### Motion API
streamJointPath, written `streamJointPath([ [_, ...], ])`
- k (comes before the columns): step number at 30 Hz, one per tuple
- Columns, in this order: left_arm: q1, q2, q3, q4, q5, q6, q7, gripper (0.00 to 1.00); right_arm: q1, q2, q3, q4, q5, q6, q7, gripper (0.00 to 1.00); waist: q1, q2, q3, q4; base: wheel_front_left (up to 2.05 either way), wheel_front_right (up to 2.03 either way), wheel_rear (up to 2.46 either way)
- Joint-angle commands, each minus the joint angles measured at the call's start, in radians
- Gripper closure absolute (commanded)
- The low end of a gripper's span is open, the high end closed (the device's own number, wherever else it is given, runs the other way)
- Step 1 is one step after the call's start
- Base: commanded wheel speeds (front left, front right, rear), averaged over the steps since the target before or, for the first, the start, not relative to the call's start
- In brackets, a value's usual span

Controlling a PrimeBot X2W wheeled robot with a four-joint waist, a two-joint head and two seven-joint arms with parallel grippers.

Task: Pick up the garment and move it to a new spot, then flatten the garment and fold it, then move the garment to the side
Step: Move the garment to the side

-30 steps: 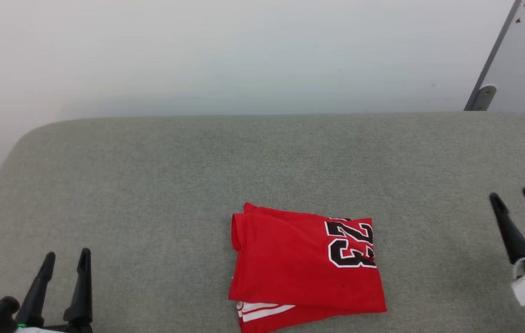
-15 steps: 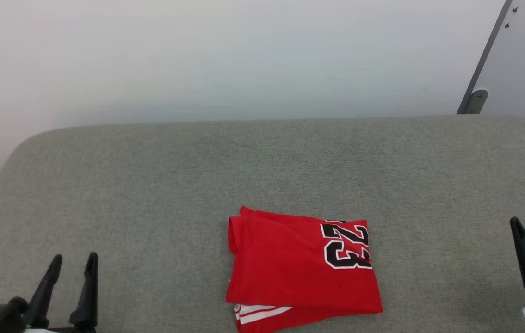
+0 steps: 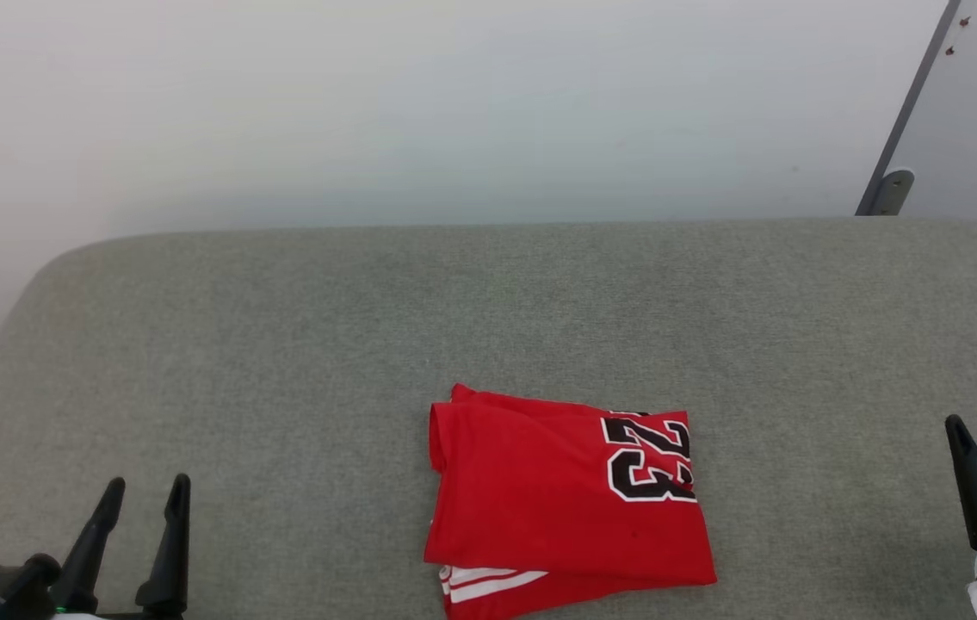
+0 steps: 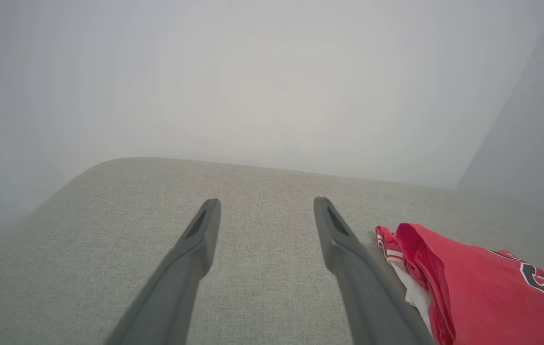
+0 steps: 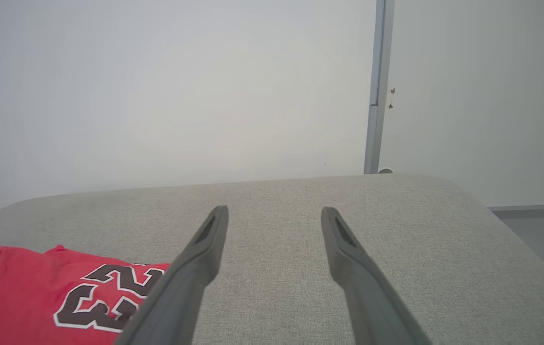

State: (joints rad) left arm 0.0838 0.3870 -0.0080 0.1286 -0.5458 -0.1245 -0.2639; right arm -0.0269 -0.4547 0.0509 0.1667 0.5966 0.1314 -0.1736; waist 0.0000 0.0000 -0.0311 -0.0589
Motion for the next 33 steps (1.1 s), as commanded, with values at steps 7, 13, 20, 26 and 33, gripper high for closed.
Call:
streamJointPath([
  [7, 0.008, 0.007, 0.006, -0.005, -0.016, 0.007, 0.005, 0.00, 0.009, 0.017, 0.004, -0.017, -0.010, -0.002, 0.031, 0.00, 0.0000, 0.0000, 0.005, 0.029, 0.00, 0.00, 0.00],
  [13, 0.020, 0.003, 0.005, -0.020, -0.025, 0.019, 0.016, 0.00, -0.026, 0.034, 0.049, -0.004, 0.005, -0.002, 0.078, 0.00, 0.0000, 0.0000, 0.013, 0.071, 0.00, 0.00, 0.00],
  [20, 0.016, -0.005, -0.009, -0.033, -0.031, 0.028, 0.029, 0.00, -0.103, 0.044, 0.166, 0.052, 0.043, -0.002, 0.161, 0.00, 0.0000, 0.0000, 0.048, 0.134, 0.00, 0.00, 0.00],
  [26, -0.001, -0.016, -0.021, -0.029, -0.036, 0.029, 0.027, 0.00, -0.169, 0.039, 0.216, 0.148, 0.063, -0.002, 0.282, 0.00, 0.0000, 0.0000, 0.093, 0.189, 0.00, 0.00, 0.00],
  [33, -0.022, -0.029, -0.035, -0.012, -0.037, 0.024, 0.018, 0.00, -0.210, 0.044, 0.231, 0.221, 0.111, -0.002, 0.472, 0.00, 0.0000, 0.0000, 0.135, 0.228, 0.00, 0.00, 0.00],
])
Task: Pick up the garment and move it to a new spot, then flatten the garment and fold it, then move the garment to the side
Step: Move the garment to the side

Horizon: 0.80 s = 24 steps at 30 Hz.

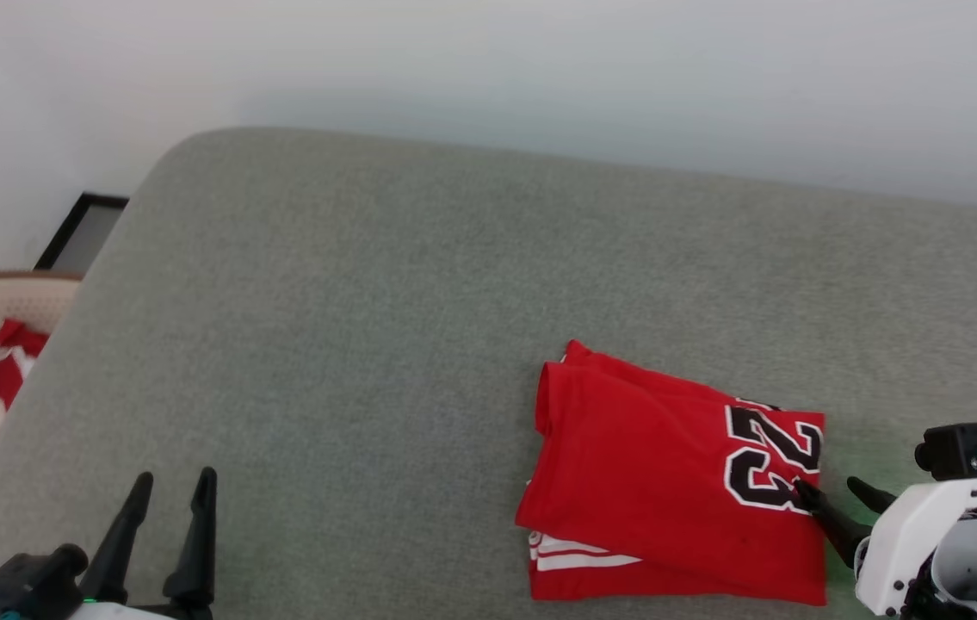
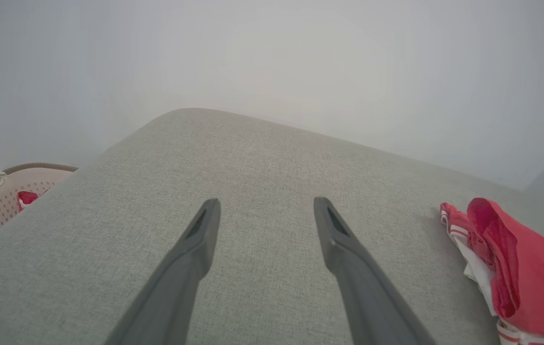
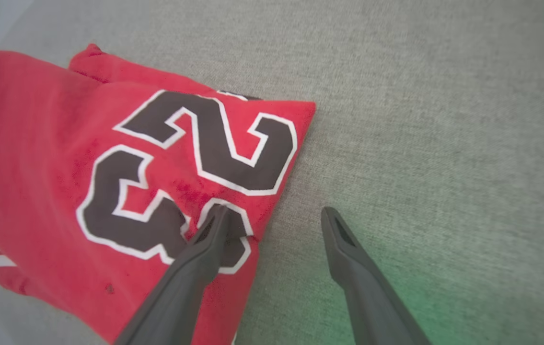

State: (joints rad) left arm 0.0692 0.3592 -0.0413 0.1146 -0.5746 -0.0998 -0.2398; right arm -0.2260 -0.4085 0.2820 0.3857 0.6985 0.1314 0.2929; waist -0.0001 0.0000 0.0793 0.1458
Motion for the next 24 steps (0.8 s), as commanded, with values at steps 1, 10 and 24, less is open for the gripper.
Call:
streamJointPath([
  [1, -0.011, -0.003, -0.003, 0.003, -0.008, -0.001, -0.006, 0.00, -0.014, 0.000, 0.005, 0.003, 0.014, -0.002, 0.033, 0.00, 0.0001, 0.0000, 0.030, 0.026, 0.00, 0.00, 0.00],
  [10, -0.042, -0.016, -0.016, 0.025, -0.007, -0.006, -0.014, 0.00, -0.039, 0.014, 0.024, 0.039, 0.038, -0.002, 0.226, 0.00, 0.0001, 0.0000, 0.058, 0.040, 0.00, 0.00, 0.00],
  [24, -0.074, -0.023, -0.034, 0.047, 0.009, -0.016, -0.022, 0.00, -0.120, -0.042, 0.025, -0.002, 0.004, -0.003, 0.323, 1.00, 0.0001, 0.0000, 0.076, 0.043, 0.00, 0.00, 0.00],
])
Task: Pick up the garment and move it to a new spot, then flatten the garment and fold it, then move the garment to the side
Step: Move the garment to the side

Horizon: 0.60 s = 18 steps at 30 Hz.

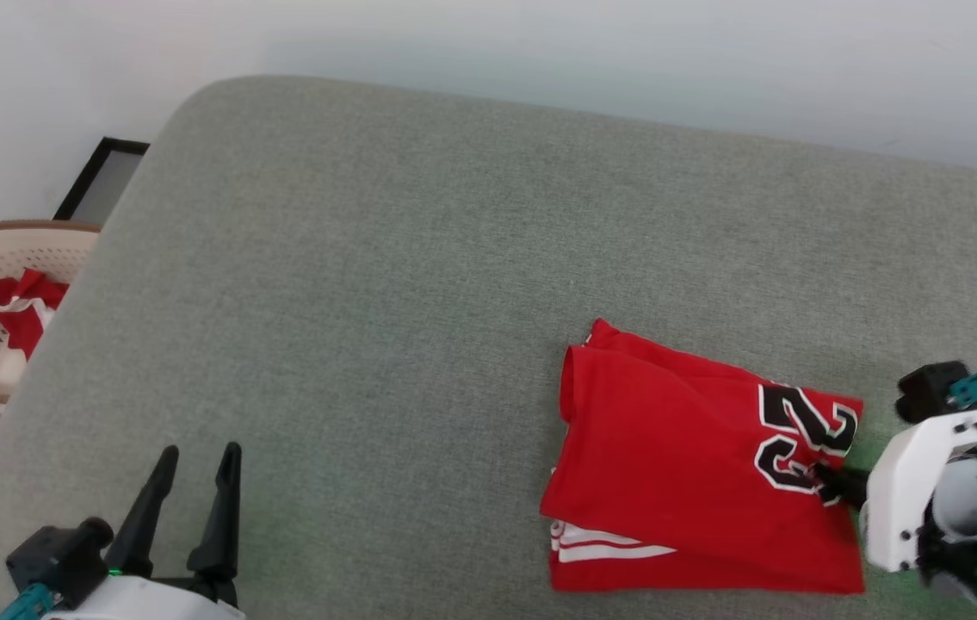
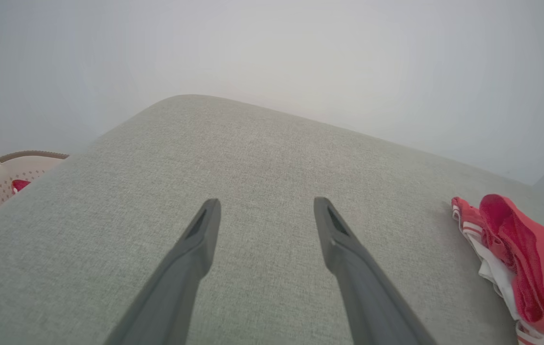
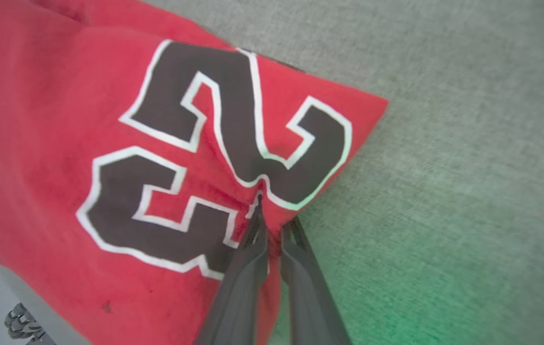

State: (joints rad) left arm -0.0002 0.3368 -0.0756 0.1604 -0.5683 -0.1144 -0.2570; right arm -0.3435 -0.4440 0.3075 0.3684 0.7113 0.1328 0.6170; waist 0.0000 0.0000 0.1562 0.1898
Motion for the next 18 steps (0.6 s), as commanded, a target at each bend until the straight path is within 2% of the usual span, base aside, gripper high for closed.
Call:
streamJointPath([
  [1, -0.009, -0.001, -0.002, 0.000, 0.005, -0.002, -0.006, 0.00, -0.006, -0.017, -0.010, 0.006, -0.012, -0.004, 0.002, 1.00, 0.0000, 0.0000, 0.000, -0.003, 0.00, 0.00, 0.00],
  [8, -0.055, 0.013, -0.025, -0.009, 0.024, -0.008, -0.006, 0.00, -0.026, -0.075, -0.062, -0.047, -0.035, -0.003, 0.034, 1.00, 0.0000, 0.0000, 0.000, -0.058, 0.00, 0.00, 0.00],
  [18, -0.178, 0.050, -0.086, -0.017, 0.040, -0.014, -0.001, 0.00, -0.118, -0.152, -0.094, -0.105, -0.097, -0.003, 0.080, 1.00, 0.0000, 0.0000, 0.061, -0.234, 0.00, 0.00, 0.00],
])
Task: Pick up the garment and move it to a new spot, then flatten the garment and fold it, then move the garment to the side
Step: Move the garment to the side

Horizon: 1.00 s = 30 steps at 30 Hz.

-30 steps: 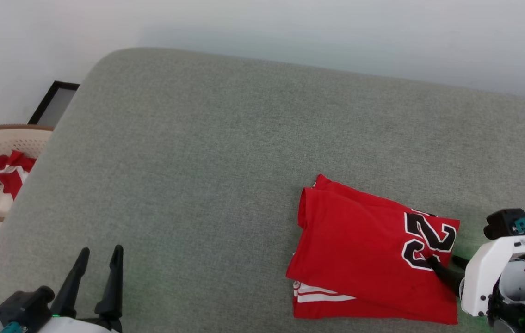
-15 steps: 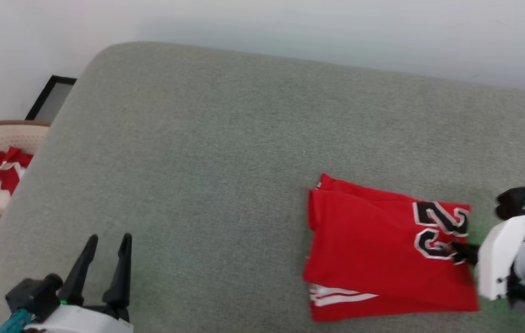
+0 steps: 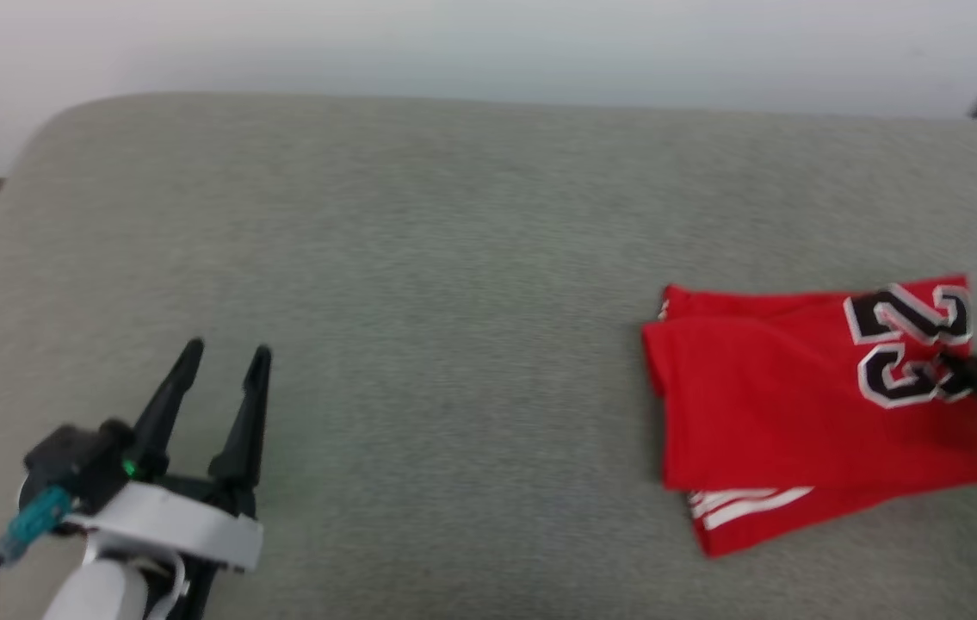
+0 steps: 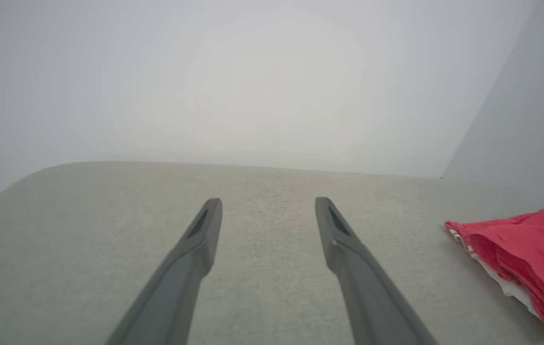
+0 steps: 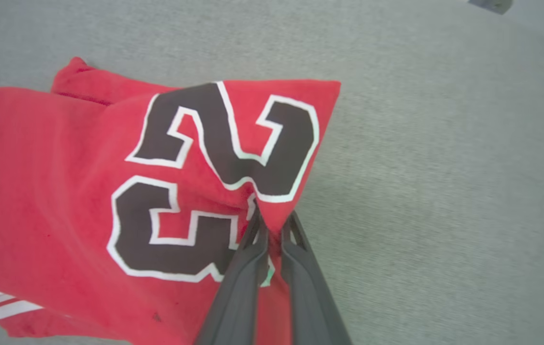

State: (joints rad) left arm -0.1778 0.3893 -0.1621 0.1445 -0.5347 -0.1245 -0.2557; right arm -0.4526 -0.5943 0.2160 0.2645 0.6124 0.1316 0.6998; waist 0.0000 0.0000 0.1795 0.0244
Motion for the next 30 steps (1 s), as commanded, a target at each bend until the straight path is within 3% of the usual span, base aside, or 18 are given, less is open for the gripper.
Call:
streamJointPath([
  [1, -0.018, 0.002, -0.008, -0.001, 0.007, -0.005, -0.001, 0.00, -0.017, -0.011, -0.003, -0.003, -0.002, -0.002, 0.000, 1.00, 0.0000, 0.0000, 0.046, -0.087, 0.00, 0.00, 0.00],
  [9, -0.149, 0.051, -0.077, 0.003, 0.007, -0.005, 0.015, 0.00, -0.134, -0.092, 0.016, 0.009, -0.031, -0.002, -0.045, 1.00, 0.0000, 0.0000, 0.124, -0.230, 0.00, 0.00, 0.00],
  [15, -0.251, 0.080, -0.148, 0.002, 0.002, -0.006, 0.032, 0.00, -0.237, -0.153, 0.052, 0.081, -0.067, -0.002, -0.164, 1.00, 0.0000, 0.0000, 0.186, -0.295, 0.00, 0.00, 0.00],
  [24, -0.374, 0.103, -0.244, 0.016, -0.016, -0.006, 0.037, 0.00, -0.389, -0.219, 0.125, 0.297, -0.200, -0.002, -0.376, 1.00, 0.0000, 0.0000, 0.265, -0.307, 0.00, 0.00, 0.00],
  [30, -0.413, 0.122, -0.271, 0.026, -0.033, -0.006, 0.033, 0.00, -0.464, -0.186, 0.141, 0.479, -0.312, -0.002, -0.496, 1.00, 0.0000, 0.0000, 0.305, -0.288, 0.00, 0.00, 0.00],
])
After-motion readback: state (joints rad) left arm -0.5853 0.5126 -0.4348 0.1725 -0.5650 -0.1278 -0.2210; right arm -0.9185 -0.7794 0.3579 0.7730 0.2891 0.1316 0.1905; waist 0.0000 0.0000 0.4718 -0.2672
